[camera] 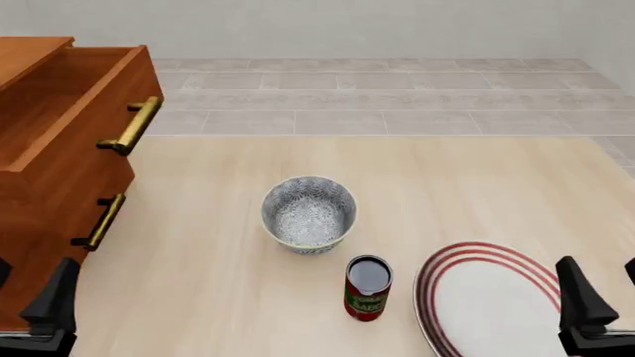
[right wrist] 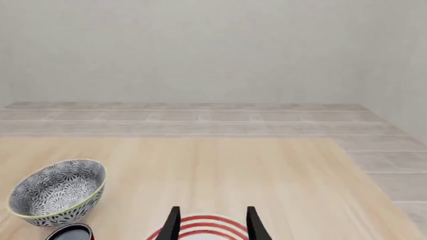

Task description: Put the bowl on top of the cabinet.

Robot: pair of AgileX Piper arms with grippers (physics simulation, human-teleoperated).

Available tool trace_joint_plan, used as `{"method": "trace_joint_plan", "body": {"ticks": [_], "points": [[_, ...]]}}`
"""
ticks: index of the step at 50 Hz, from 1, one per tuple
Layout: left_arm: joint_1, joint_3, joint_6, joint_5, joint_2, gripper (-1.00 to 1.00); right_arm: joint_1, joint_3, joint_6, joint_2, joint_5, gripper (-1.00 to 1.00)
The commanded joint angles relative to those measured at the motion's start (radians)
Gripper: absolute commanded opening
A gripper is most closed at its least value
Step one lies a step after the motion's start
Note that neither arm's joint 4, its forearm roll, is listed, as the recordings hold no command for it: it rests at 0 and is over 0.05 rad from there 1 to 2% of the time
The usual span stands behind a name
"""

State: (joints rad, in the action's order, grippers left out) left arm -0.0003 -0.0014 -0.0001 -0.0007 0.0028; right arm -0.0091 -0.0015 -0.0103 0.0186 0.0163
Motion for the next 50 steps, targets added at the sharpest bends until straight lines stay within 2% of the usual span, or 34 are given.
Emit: {"method": "trace_joint_plan", "body": {"ticks": [1, 15, 19, 25, 44, 50], "points": [[-0.002, -0.002, -0.006, 0.002, 0.002, 1.0, 0.003, -0.004, 0.012, -0.004, -0.011, 1.0], [-0.013, -0.008, -0.021, 0.008, -0.002, 1.0, 0.009, -0.018, 0.018, -0.018, -0.032, 1.0], [-0.064, -0.012, -0.014, 0.024, 0.0, 1.0, 0.008, -0.019, 0.016, -0.018, -0.033, 1.0], [-0.137, -0.018, 0.038, 0.028, 0.019, 1.0, 0.013, -0.024, 0.018, -0.017, -0.037, 1.0], [-0.232, -0.013, 0.074, -0.044, 0.119, 1.0, 0.014, -0.025, 0.024, -0.017, -0.039, 1.0], [-0.249, -0.014, 0.064, -0.07, 0.152, 1.0, 0.016, -0.022, 0.023, -0.018, -0.036, 1.0]]}}
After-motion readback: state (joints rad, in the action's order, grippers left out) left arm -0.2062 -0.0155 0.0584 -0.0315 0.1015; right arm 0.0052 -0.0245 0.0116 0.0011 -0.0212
